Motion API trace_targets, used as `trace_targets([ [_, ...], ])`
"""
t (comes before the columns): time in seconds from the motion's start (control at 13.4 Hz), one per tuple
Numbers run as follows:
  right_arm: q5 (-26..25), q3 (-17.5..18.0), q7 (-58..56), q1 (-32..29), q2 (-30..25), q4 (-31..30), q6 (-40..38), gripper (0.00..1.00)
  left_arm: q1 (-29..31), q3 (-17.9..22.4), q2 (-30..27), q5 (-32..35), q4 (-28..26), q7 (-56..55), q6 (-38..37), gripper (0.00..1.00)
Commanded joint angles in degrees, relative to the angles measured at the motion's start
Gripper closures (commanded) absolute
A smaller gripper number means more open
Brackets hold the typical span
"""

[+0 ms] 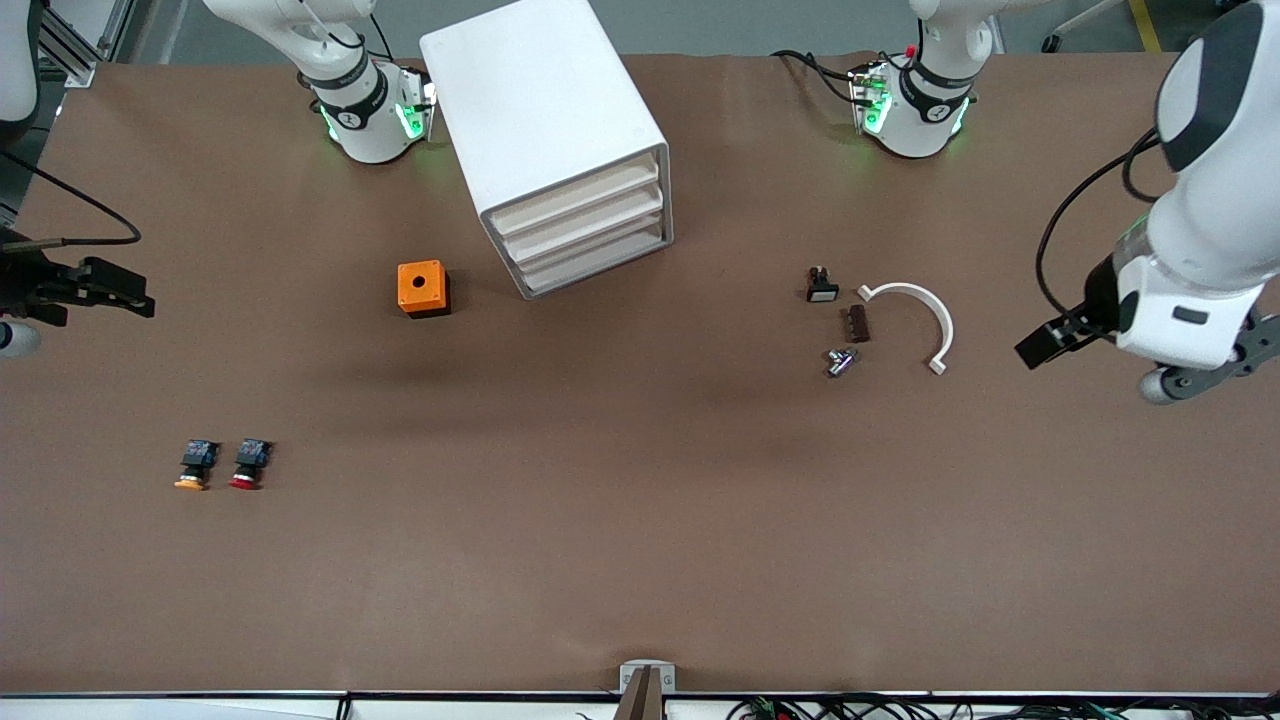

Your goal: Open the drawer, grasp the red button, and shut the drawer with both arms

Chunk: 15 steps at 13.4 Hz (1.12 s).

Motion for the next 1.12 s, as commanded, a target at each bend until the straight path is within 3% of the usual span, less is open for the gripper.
trace_targets([
  [0.0,-0.63,0.26,-0.16,-0.07,0.22,2.48,-2.02,0.00,0.22,2.12,-4.40,-0.04,-0.47,9.35,-4.13,0.00],
  [0.22,-0.19,0.09,-0.16,-0.85,0.05,5.92,-7.02,0.00,-6.27,12.64,-9.22,-3.36,-2.40,17.99,-5.64,0.00],
  [0.52,0.16,0.09,0.02,-2.17,-0.12,7.34,-8.60,0.00,-15.15,24.96,-15.29,-7.16,-9.16,28.64,-5.99,0.00],
  [1.05,1.66,0.44,2.03,-3.85,-2.49,6.19,-10.38,0.00,-14.04,25.25,-21.89,-12.07,-16.99,28.91,-1.69,0.00],
])
